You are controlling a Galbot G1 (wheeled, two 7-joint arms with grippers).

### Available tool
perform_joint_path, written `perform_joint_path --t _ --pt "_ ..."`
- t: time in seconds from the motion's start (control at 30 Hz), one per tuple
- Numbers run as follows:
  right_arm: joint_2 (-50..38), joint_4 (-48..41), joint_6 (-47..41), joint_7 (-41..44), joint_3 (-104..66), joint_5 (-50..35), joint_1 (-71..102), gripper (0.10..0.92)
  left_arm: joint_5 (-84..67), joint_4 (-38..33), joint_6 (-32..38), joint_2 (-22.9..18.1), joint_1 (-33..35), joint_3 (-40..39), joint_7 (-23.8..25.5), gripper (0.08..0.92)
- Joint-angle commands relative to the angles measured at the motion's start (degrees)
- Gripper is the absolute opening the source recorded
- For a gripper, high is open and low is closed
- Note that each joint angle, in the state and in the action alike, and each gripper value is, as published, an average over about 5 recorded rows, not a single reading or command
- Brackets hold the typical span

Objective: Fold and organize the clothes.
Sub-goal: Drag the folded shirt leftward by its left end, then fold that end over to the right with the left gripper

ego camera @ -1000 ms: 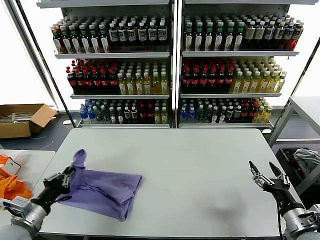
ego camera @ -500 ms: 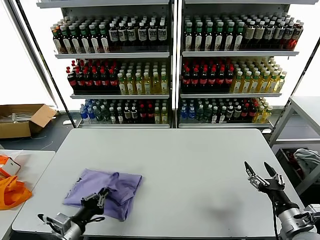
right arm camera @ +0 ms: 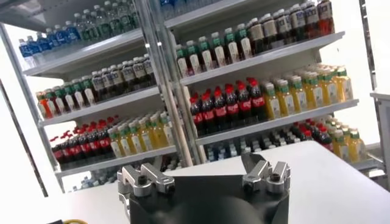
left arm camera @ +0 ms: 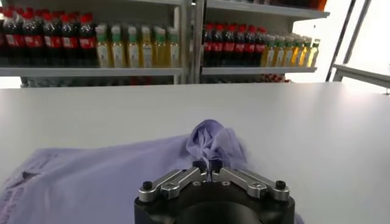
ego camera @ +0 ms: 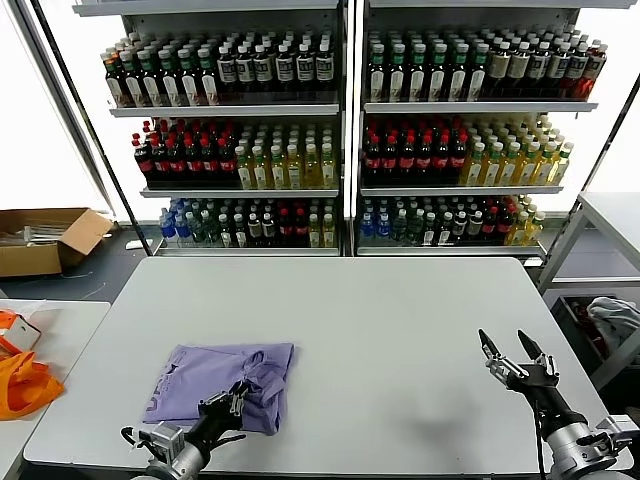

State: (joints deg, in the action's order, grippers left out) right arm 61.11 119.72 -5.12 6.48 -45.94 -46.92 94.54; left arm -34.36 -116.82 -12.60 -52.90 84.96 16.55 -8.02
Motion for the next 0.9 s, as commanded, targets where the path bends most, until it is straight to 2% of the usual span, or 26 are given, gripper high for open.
perform_joint_path --t 0.03,0.23,0.4,0.5,0.6,0.7,0.8,0.9 --pt "0.4 0.1 0.0 0.1 0.8 0.5 -0.1 0.823 -3.7 0.0 -0.8 0.2 -2.9 -0.4 -3.6 0.094" --pt "0.9 0.5 -0.2 0.0 1.3 1.1 -0.3 0.823 -3.6 0.5 -0.8 -0.3 -4.0 -1.4 -3.8 0.094" --pt "1.1 0.8 -0.2 0.0 1.1 1.2 -0.1 0.823 -2.1 0.6 -1.4 -0.6 -3.5 -2.7 -2.0 0.094" --pt "1.2 0.9 -0.3 0.0 1.1 1.4 -0.2 0.823 -0.8 -0.3 -1.6 -0.9 -2.7 -3.2 -0.9 0.128" --pt "1.2 0.8 -0.4 -0.1 1.2 1.4 -0.3 0.823 -0.2 -2.7 -2.2 -0.9 -1.5 -2.9 -0.9 0.209" --pt "1.3 0.7 -0.4 -0.1 1.3 1.5 -0.4 0.823 -1.9 -6.9 -3.3 -1.3 -1.4 -1.5 -3.2 0.295" --pt "1.4 0.8 -0.4 0.0 1.7 1.7 -0.2 0.823 -6.5 -10.9 -4.0 -1.0 -1.8 3.2 -4.7 0.382" --pt "1.2 0.8 -0.3 0.2 1.6 1.7 0.0 0.823 -9.9 -12.0 -4.2 1.5 -0.6 10.9 -3.6 0.468"
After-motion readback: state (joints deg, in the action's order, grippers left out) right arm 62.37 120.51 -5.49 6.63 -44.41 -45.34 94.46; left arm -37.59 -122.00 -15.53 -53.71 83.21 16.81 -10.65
